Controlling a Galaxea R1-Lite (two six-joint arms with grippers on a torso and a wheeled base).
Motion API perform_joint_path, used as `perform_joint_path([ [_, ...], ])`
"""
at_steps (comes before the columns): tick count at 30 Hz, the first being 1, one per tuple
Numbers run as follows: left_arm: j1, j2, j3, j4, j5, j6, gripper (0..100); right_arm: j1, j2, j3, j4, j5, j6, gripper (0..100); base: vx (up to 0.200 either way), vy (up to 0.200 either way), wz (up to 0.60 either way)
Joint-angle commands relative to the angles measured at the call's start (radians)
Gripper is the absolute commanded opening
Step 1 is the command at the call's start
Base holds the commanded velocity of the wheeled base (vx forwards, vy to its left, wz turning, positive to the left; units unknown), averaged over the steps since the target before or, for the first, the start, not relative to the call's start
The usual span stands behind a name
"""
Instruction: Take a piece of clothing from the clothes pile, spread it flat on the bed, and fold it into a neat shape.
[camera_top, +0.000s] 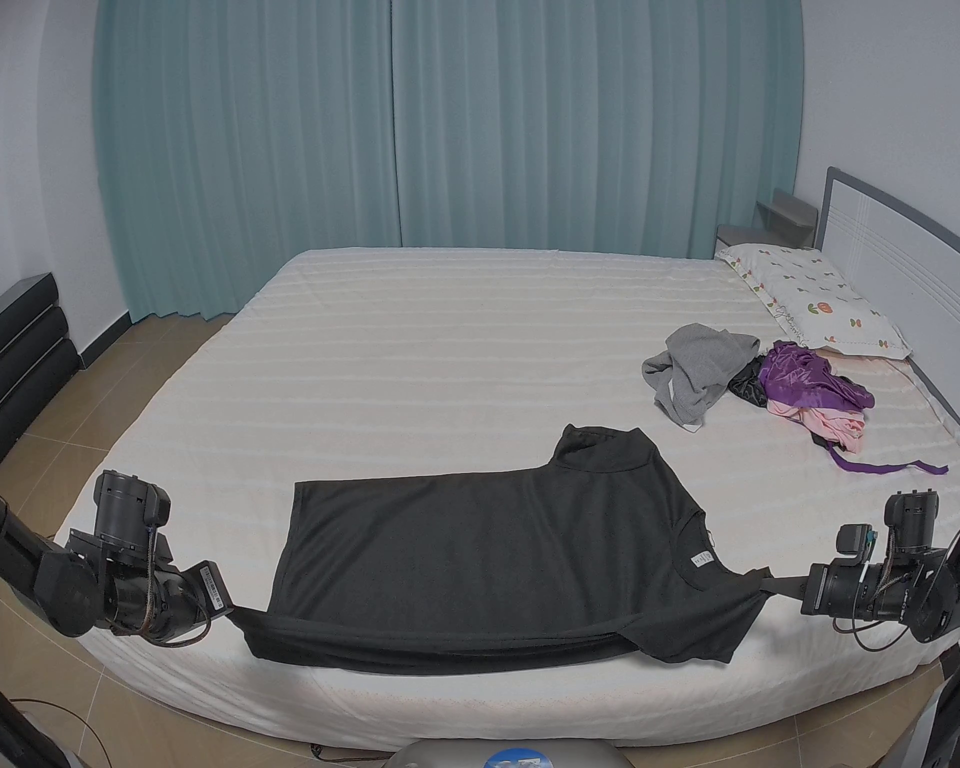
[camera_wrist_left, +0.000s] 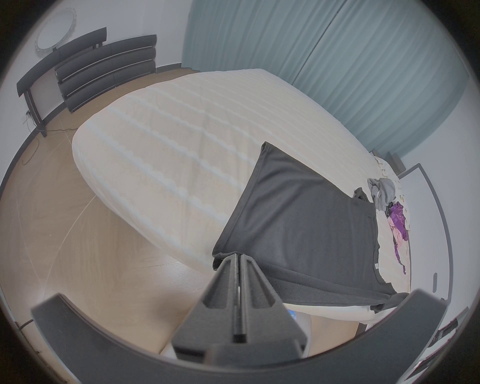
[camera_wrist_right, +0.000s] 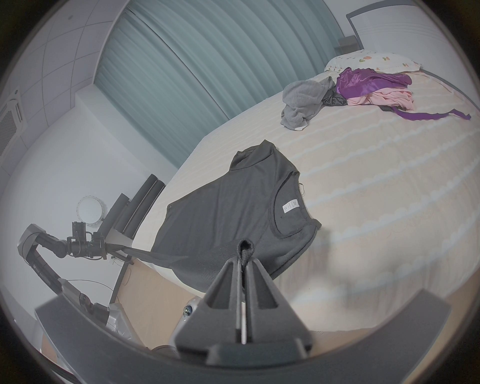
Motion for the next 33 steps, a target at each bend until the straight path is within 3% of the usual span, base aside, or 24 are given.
perform_joint_path([
  [1,-0.002,-0.027,0.026,0.002,0.0,0.0,0,0.0,-0.038,0.026,0.001,0.0,0.0,0,0.0,0.0,0.0],
  [15,-0.003,-0.013,0.023,0.03,-0.003,0.012,0,-0.02,-0.006,0.028,0.001,0.0,0.002,0,0.0,0.0,0.0],
  [19,-0.002,0.037,-0.017,0.025,-0.032,0.006,0,-0.013,0.036,-0.021,0.007,-0.003,0.003,0,0.0,0.0,0.0],
  [33,0.021,0.224,-0.207,0.021,-0.027,-0.003,0,0.017,0.207,-0.26,0.067,-0.035,0.029,0,0.0,0.0,0.0],
])
